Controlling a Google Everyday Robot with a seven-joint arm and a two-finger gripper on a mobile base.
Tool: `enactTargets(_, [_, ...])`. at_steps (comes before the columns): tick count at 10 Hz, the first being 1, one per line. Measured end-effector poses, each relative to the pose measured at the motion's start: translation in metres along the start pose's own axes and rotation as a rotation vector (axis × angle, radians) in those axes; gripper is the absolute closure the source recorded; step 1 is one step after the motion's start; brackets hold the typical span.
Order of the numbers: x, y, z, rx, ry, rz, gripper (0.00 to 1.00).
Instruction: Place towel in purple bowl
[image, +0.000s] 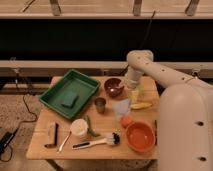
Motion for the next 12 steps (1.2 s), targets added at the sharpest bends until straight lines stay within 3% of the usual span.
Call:
enactTargets(6, [0.029, 0.011, 0.009, 0.002, -0.041, 0.089, 0.21])
enactTargets(9, [0.031, 0.017, 0.029, -0.022, -0.054, 0.115, 0.21])
enactTargets(12, [0.029, 0.018, 0.044, -0.024, -0.058, 0.134, 0.21])
